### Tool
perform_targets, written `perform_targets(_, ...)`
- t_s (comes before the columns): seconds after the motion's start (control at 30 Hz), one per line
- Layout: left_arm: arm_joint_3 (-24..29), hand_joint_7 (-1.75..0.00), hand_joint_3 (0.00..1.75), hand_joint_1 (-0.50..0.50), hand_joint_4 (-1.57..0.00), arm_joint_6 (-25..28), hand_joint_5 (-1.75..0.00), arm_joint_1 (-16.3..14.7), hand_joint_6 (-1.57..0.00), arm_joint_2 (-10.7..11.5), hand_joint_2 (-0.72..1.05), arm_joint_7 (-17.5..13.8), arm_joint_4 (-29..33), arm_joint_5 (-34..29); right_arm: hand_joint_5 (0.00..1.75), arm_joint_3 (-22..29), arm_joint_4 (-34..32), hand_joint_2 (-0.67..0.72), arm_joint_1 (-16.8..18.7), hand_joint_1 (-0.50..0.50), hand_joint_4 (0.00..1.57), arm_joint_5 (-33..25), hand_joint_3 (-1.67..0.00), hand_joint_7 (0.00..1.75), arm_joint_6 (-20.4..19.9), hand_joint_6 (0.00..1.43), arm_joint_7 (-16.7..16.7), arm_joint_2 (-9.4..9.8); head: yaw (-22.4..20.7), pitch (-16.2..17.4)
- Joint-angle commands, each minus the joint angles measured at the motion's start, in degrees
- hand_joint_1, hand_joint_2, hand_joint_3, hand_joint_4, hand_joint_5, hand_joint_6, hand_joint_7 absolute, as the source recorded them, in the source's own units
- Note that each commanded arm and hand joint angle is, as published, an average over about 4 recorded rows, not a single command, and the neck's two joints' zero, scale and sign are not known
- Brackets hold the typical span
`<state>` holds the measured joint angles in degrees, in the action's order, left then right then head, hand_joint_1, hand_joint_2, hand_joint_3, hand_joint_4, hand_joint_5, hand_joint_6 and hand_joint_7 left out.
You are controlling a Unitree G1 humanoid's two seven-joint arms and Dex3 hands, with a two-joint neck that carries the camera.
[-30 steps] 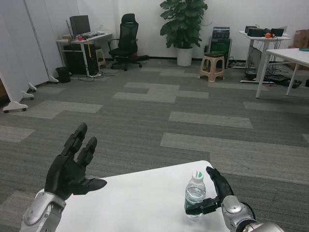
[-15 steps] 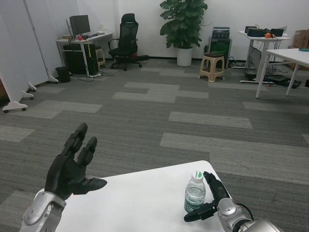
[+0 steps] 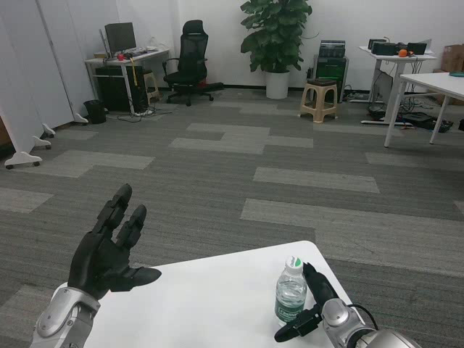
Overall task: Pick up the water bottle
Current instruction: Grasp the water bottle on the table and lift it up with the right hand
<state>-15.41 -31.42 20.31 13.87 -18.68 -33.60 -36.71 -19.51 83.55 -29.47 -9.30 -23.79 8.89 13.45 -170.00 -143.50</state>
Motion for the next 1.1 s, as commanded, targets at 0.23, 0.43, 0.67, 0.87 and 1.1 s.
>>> perform_targets(0.23, 0.20, 0.00, 0.09, -0.50, 0.00, -0.31, 0.00, 0.34, 0.00, -0.08, 0.34, 0.05, -0.15, -0.21, 0.00, -1.12, -0.75, 0.14, -1.91, -0.26, 0.00, -0.19, -0.08, 0.00, 0.50, 0.00, 0.34, -0.20, -0.06, 0.09)
perform_targets(0.43, 0.20, 0.00, 0.09, -0.50, 0.00, -0.31, 0.00, 0.32, 0.00, -0.08, 0.34, 0.05, -0.15, -0.21, 0.00, -0.15, -1.26, 0.20, -1.95, -0.31, 0.00, -0.19, -0.08, 0.00, 0.44, 0.00, 0.34, -0.42, -0.06, 0.09)
perform_targets(0.67, 0.23, 0.00, 0.09, -0.50, 0.00, -0.31, 0.00, 0.24, 0.00, -0.08, 0.34, 0.05, -0.15, -0.21, 0.00, 0.97, -1.46, 0.28, -1.91, -0.38, 0.00, -0.19, -0.08, 0.00, 0.41, 0.00, 0.43, -0.57, -0.21, 0.01)
perform_targets(0.87, 0.20, 0.00, 0.09, -0.50, 0.00, -0.31, 0.00, 0.17, 0.00, -0.08, 0.34, 0.05, -0.15, -0.21, 0.00, 0.88, -1.33, 0.31, -1.91, -0.42, 0.00, -0.19, -0.08, 0.02, 0.41, 0.00, 0.47, -0.75, -0.22, -0.04)
perform_targets(1.1, 0.20, 0.00, 0.09, -0.50, 0.00, -0.31, 0.00, 0.17, 0.00, -0.08, 0.34, 0.05, -0.15, -0.21, 1.36, 0.73, -0.89, -0.40, -1.91, -0.42, 0.05, -0.12, -0.59, 1.20, 0.26, 0.01, 3.33, -1.58, -0.23, -0.20)
